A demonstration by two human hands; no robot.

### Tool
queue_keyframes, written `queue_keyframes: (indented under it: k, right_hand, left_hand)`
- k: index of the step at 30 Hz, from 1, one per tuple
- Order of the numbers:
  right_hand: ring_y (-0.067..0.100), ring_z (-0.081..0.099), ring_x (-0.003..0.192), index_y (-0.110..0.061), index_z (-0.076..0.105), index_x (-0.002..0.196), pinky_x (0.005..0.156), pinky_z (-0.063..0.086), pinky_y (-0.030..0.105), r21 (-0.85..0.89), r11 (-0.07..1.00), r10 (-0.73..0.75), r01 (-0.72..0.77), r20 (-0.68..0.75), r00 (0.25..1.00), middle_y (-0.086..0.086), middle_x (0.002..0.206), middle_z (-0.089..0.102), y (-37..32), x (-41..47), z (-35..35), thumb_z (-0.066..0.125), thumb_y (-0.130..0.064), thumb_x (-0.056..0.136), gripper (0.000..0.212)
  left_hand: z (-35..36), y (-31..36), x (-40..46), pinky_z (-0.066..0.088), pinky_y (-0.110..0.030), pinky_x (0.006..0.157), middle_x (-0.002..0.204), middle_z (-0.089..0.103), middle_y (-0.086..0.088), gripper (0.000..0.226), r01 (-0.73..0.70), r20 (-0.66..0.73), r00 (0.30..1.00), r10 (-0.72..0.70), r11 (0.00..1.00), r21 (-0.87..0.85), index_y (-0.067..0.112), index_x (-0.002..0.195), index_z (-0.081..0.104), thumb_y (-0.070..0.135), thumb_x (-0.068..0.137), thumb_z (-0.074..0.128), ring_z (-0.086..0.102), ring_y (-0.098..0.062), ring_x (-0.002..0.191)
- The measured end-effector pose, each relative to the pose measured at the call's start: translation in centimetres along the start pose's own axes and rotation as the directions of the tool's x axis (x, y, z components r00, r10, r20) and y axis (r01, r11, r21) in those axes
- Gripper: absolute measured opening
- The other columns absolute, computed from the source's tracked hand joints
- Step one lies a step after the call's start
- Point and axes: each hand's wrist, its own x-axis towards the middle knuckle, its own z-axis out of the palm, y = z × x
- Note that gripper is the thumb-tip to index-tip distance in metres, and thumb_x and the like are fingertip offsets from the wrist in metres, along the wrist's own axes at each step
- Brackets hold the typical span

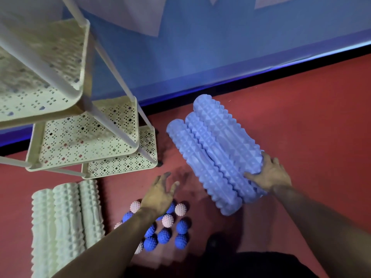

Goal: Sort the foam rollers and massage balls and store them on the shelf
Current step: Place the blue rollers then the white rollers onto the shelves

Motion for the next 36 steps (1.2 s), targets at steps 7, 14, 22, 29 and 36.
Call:
queue_keyframes:
  k: [7, 14, 22, 29, 36]
  right_hand:
    - [0.03, 0.066, 0.108, -0.035, 0.046, 0.136, 0.09, 0.054, 0.044, 0.049, 0.997, -0.06, 0.062, -0.033, 0.998, 0.002, 0.123, 0.062, -0.6, -5.2, -4.4, 0.063, -0.084, 0.055, 0.096]
    - [0.023, 0.069, 0.087, -0.029, 0.061, 0.114, 0.077, 0.057, 0.035, -0.063, 0.985, -0.157, 0.161, 0.053, 0.986, -0.001, 0.105, 0.072, -2.2, -12.4, -11.2, 0.06, -0.088, 0.049, 0.088]
    - [0.027, 0.066, 0.099, -0.021, 0.064, 0.12, 0.089, 0.054, 0.035, -0.275, 0.945, -0.167, 0.179, 0.066, 0.984, 0.004, 0.116, 0.07, -8.3, -23.5, -17.2, 0.059, -0.083, 0.039, 0.102]
    - [0.028, 0.063, 0.112, -0.016, 0.058, 0.134, 0.097, 0.049, 0.036, -0.176, 0.972, -0.145, 0.159, 0.085, 0.986, 0.006, 0.13, 0.064, -10.8, -31.2, -15.3, 0.069, -0.079, 0.042, 0.112]
    - [0.021, 0.055, 0.104, -0.017, 0.053, 0.14, 0.09, 0.041, 0.03, -0.069, 0.986, -0.137, 0.154, 0.21, 0.968, 0.003, 0.124, 0.058, -12.0, -36.2, -12.5, 0.077, -0.068, 0.068, 0.092]
  left_hand:
    - [-3.1, 1.6, -4.4, 0.038, -0.035, 0.112, 0.157, 0.038, 0.0, 0.063, -0.071, -0.08, 0.994, 0.07, 0.997, -0.016, 0.028, 0.152, 0.033, 0.059, 0.099, 0.043, 0.053, -0.021, 0.129]
    - [-8.1, 1.2, -12.2, 0.03, -0.03, 0.114, 0.151, 0.042, -0.006, 0.061, -0.134, -0.234, 0.962, 0.14, 0.99, 0.041, 0.02, 0.149, 0.038, 0.055, 0.1, 0.044, 0.045, -0.022, 0.137]
    - [-14.5, -4.9, -22.5, 0.037, -0.041, 0.114, 0.155, 0.039, -0.009, 0.065, -0.075, -0.416, 0.908, 0.048, 0.996, -0.048, 0.022, 0.149, 0.04, 0.061, 0.098, 0.044, 0.053, -0.026, 0.13]
    - [-15.8, -7.8, -27.8, 0.032, -0.04, 0.117, 0.156, 0.039, -0.012, 0.068, -0.101, -0.481, 0.876, 0.036, 0.989, -0.11, 0.017, 0.15, 0.04, 0.06, 0.098, 0.045, 0.043, -0.028, 0.141]
    - [-14.0, -8.4, -30.2, 0.039, -0.039, 0.113, 0.151, 0.047, -0.01, 0.074, -0.135, -0.401, 0.915, 0.048, 0.973, -0.19, 0.018, 0.146, 0.045, 0.068, 0.091, 0.048, 0.055, -0.025, 0.129]
